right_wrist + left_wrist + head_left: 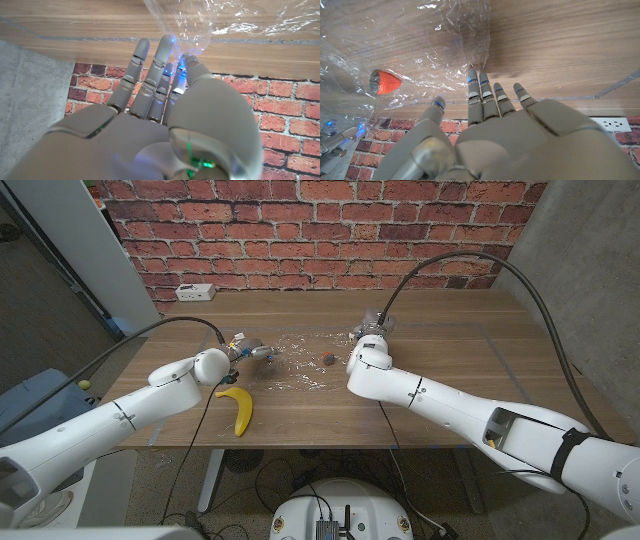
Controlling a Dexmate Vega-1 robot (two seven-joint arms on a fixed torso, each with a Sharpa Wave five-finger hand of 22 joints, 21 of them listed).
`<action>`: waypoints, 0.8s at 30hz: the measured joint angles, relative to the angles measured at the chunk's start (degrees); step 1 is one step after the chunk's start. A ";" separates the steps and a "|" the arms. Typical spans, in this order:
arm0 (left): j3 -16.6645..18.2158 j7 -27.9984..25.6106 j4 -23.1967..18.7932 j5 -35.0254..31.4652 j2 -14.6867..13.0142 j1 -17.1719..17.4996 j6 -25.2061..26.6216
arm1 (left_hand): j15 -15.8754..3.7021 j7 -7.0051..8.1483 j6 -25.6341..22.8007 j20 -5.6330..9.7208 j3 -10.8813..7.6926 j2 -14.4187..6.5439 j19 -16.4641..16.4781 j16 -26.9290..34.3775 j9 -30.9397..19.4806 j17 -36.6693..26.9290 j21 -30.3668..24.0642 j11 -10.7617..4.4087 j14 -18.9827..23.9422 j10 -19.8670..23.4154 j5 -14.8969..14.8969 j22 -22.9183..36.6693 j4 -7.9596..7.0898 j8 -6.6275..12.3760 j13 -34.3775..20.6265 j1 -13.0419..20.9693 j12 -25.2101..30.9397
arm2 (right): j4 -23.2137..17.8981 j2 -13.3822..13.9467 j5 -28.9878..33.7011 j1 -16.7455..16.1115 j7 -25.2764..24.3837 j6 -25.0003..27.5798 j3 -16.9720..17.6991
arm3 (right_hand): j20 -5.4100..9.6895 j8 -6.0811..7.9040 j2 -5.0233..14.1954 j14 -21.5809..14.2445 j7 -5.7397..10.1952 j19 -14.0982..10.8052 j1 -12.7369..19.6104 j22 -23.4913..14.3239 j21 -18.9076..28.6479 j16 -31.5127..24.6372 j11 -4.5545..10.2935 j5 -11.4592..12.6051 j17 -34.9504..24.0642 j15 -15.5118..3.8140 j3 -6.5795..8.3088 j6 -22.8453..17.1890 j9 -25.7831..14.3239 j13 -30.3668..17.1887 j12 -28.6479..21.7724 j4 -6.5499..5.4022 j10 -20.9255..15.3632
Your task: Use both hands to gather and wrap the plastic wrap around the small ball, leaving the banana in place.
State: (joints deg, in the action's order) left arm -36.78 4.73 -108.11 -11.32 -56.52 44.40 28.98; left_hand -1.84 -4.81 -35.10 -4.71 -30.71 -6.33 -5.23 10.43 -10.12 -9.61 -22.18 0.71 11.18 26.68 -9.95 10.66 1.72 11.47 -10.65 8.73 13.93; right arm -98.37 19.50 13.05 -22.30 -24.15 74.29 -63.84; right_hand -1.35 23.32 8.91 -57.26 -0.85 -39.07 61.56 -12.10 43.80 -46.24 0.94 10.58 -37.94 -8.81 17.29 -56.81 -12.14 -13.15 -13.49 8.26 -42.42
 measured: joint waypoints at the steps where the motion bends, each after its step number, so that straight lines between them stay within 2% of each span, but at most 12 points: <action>1: 0.00 0.00 -0.01 -0.02 0.00 0.03 0.02 | 0.00 0.00 0.00 0.00 0.00 0.19 0.00 0.00 0.00 0.00 0.00 0.00 0.00 0.00 0.00 0.00 0.00 0.00 0.00 -0.19 0.00 | -0.17 0.04 -0.27 0.09 0.18 0.15 -0.02 | -0.09 0.00 0.24 -0.56 -0.31 -0.51 0.24 -0.10 0.62 -1.30 -0.02 0.00 -1.22 -0.12 -0.10 0.12 0.00 -0.10 0.01 0.10 -0.42; 6: 0.02 0.00 -0.18 -0.21 0.02 0.22 0.26 | 0.00 0.00 0.00 0.00 0.00 0.19 0.00 0.00 0.00 0.00 0.00 0.00 0.00 0.00 0.00 0.00 0.00 -0.25 0.00 -0.19 -0.45 | -2.51 0.62 -2.27 1.08 1.59 0.97 -0.02 | 0.40 0.21 0.08 -2.97 -0.40 -2.68 0.66 -0.58 3.29 -5.75 -1.12 0.00 -4.54 -1.14 -0.44 0.22 0.00 -0.57 0.24 0.44 -1.73; 9: 0.10 0.00 -0.26 -0.28 0.03 0.33 0.40 | 0.00 0.00 0.00 0.00 0.00 0.19 0.00 0.00 -0.11 0.00 0.00 0.23 0.00 -0.23 0.00 0.00 0.00 -0.25 -0.01 -0.19 -0.45 | -3.59 0.94 -4.03 1.32 2.51 0.98 0.45 | 0.60 0.22 0.08 -3.36 -0.71 -3.30 0.66 -0.77 4.16 -6.34 -1.05 0.00 -4.89 -1.51 -0.44 0.52 -0.27 -0.85 0.36 0.44 -1.81; 17: 0.41 -0.24 -0.48 -0.34 0.02 0.74 0.55 | 0.00 0.00 0.00 0.00 0.00 0.42 -0.01 0.00 -0.16 -0.01 0.44 0.23 0.00 -0.23 0.00 0.00 0.00 -0.48 0.00 -0.42 -0.45 | -6.43 1.83 -8.84 0.70 4.54 -1.41 4.68 | 1.05 0.21 0.63 -6.13 -1.47 -5.28 1.21 -1.04 6.33 -7.49 -2.07 0.45 -3.73 -2.88 -0.70 0.38 -0.30 -0.85 0.68 0.19 -2.83; 24: 0.84 -0.78 -0.58 -0.05 -0.11 1.33 0.56 | 0.00 0.00 0.00 0.00 0.00 0.42 -0.01 0.00 -0.16 -0.01 0.44 0.23 0.00 -0.23 0.00 0.00 0.00 -0.48 -0.01 -0.42 -0.90 | -7.51 2.17 -14.13 -0.48 6.44 -5.93 8.60 | 1.45 0.20 0.69 -7.34 -2.34 -5.68 1.88 -1.11 7.70 -8.23 -2.99 0.68 -3.32 -3.45 -0.52 0.12 -0.27 -0.85 0.84 0.37 -3.77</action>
State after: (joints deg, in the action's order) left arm -35.94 3.95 -108.69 -11.37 -56.62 45.73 29.54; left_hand -1.84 -4.81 -35.10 -4.71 -30.71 -5.90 -5.23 10.43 -10.28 -9.62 -21.73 0.95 11.17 26.45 -9.95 10.67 1.73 10.99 -10.66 8.31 13.04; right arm -105.89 21.67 -1.07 -22.78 -17.70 68.35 -55.24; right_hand 0.10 23.52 9.59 -64.60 -3.19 -44.75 63.45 -13.20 51.50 -54.47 -2.05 11.26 -41.26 -12.26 16.77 -56.69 -12.41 -14.00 -12.65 8.63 -46.19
